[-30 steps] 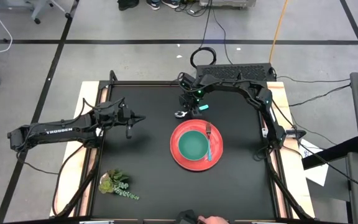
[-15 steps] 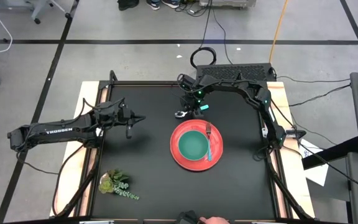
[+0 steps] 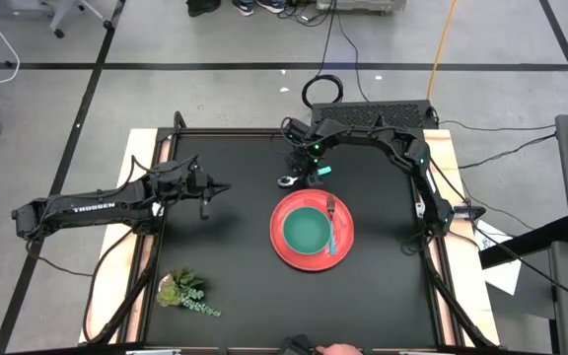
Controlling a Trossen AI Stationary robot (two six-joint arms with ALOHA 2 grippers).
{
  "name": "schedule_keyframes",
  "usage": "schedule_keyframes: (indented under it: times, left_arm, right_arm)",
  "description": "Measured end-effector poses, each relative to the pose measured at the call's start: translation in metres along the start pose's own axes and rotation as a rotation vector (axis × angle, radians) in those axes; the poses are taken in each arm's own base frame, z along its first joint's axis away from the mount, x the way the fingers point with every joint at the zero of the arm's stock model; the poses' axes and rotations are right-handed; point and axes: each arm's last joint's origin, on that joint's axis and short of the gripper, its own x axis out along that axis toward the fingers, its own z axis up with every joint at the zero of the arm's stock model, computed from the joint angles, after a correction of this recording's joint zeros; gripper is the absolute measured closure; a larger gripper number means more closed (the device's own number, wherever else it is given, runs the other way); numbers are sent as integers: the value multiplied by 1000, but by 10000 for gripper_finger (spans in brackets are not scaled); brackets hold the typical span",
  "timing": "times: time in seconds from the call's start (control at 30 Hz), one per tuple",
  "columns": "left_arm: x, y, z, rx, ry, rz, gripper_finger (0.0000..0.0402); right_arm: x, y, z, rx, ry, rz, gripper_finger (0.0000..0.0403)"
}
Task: Set table place
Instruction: Put the blue spoon into the green bowl
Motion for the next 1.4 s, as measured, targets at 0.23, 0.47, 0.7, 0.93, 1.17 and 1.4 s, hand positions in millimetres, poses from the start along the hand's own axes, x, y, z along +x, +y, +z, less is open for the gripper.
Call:
schedule_keyframes:
  times: [0.23, 0.47, 0.7, 0.93, 1.17, 1.4]
  left_arm:
    - [0, 0, 0, 0, 0, 0, 387]
    - [0, 0, 0, -2, 2, -1, 387]
    - [0, 0, -1, -5, 7, -1, 387]
    - [0, 0, -1, -8, 7, -4, 387]
    - [0, 0, -1, -9, 6, -7, 387]
    - [0, 0, -1, -14, 6, -7, 387]
  right_arm:
    - [9, 0, 2, -13, -1, 0, 371]
    - [15, -1, 3, -39, 22, -20, 385]
    - [12, 2, 4, -48, 34, -35, 388]
    - [-4, 5, 9, -54, 17, -78, 389]
    - [-10, 6, 10, -56, 14, -96, 389]
    - [-10, 6, 11, -56, 13, -94, 389]
